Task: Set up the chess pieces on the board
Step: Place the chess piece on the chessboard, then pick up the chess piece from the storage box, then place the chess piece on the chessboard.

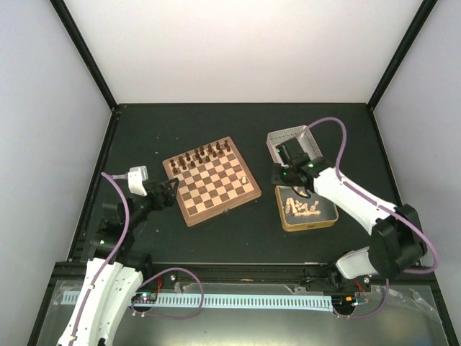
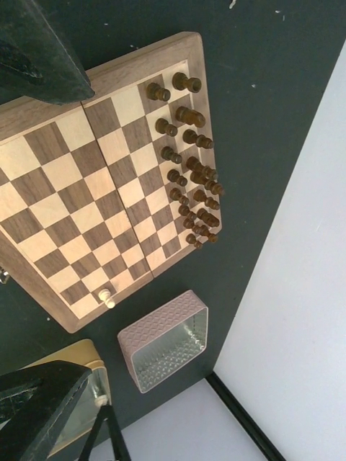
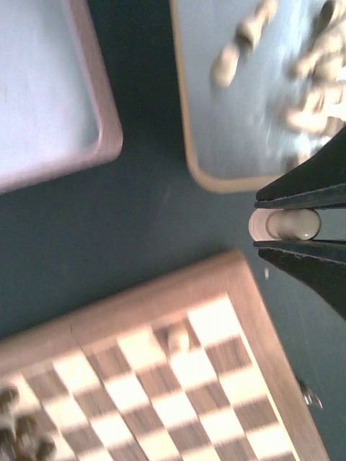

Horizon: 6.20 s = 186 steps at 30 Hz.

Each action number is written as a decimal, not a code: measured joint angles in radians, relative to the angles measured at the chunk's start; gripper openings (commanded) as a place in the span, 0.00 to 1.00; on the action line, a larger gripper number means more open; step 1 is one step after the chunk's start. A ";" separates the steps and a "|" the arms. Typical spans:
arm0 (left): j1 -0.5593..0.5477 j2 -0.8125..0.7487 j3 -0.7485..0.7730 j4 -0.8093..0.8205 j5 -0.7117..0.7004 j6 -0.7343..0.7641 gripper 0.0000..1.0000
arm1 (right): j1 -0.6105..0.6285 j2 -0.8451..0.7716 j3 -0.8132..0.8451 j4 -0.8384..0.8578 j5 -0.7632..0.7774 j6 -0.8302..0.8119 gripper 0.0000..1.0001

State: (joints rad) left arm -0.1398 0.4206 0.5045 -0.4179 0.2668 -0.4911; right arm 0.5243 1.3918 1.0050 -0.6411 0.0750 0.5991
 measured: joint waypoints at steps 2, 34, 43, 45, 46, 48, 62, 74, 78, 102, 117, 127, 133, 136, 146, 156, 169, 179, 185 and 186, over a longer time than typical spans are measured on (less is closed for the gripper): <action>0.000 -0.005 -0.005 -0.001 0.000 0.000 0.99 | 0.054 0.042 0.053 0.000 -0.013 -0.003 0.07; 0.000 -0.034 -0.010 -0.016 -0.016 0.000 0.99 | 0.323 0.608 0.481 -0.086 0.061 -0.014 0.09; 0.000 -0.033 -0.010 -0.018 -0.016 0.000 0.99 | 0.323 0.646 0.525 -0.085 0.108 -0.018 0.11; 0.000 -0.032 -0.010 -0.018 -0.016 0.000 0.99 | 0.325 0.650 0.531 -0.085 0.114 -0.018 0.12; 0.000 -0.032 -0.010 -0.018 -0.016 0.000 0.99 | 0.325 0.651 0.532 -0.083 0.116 -0.018 0.13; 0.000 -0.032 -0.010 -0.019 -0.016 0.000 0.99 | 0.325 0.652 0.532 -0.080 0.118 -0.019 0.17; 0.000 -0.020 -0.010 -0.020 -0.016 0.001 0.99 | 0.321 0.495 0.465 -0.047 0.100 -0.015 0.33; 0.000 -0.003 -0.010 -0.013 -0.008 0.001 0.99 | 0.127 0.005 0.004 0.032 0.203 0.074 0.33; 0.000 0.014 -0.010 0.003 0.000 0.001 0.99 | 0.001 -0.057 -0.120 0.030 0.202 0.080 0.33; 0.000 0.031 -0.010 0.023 0.023 -0.011 0.99 | -0.094 0.172 -0.163 0.211 0.136 -0.019 0.18; 0.000 0.031 -0.010 0.023 0.023 -0.011 0.99 | -0.094 0.159 -0.153 0.195 0.167 -0.028 0.09; 0.000 0.031 -0.010 0.023 0.023 -0.013 0.99 | -0.091 0.006 -0.153 0.150 0.097 -0.019 0.09; 0.000 0.031 -0.010 0.024 0.023 -0.022 0.99 | -0.002 -0.045 -0.106 0.102 0.071 -0.006 0.09; 0.000 0.031 -0.010 0.024 0.023 -0.024 0.99 | 0.086 -0.031 -0.036 0.085 0.065 0.006 0.09; 0.000 0.010 -0.009 0.006 -0.011 -0.025 0.99 | 0.344 0.238 0.265 0.073 0.092 0.010 0.09; 0.000 -0.041 0.004 -0.092 -0.140 -0.016 0.99 | 0.443 0.441 0.414 0.008 0.133 0.000 0.09; 0.000 -0.041 0.004 -0.109 -0.159 -0.016 0.99 | 0.443 0.573 0.500 -0.041 0.177 -0.021 0.09; 0.000 -0.041 0.004 -0.109 -0.159 -0.016 0.99 | 0.443 0.638 0.526 -0.056 0.214 -0.021 0.09; 0.000 -0.039 0.005 -0.109 -0.159 -0.015 0.99 | 0.443 0.655 0.541 -0.055 0.240 -0.021 0.10; 0.000 -0.039 0.004 -0.109 -0.159 -0.015 0.99 | 0.443 0.657 0.542 -0.055 0.242 -0.021 0.10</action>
State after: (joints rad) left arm -0.1398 0.3817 0.5087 -0.5270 0.1078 -0.5064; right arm 0.9672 2.0483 1.5475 -0.6956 0.3168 0.5781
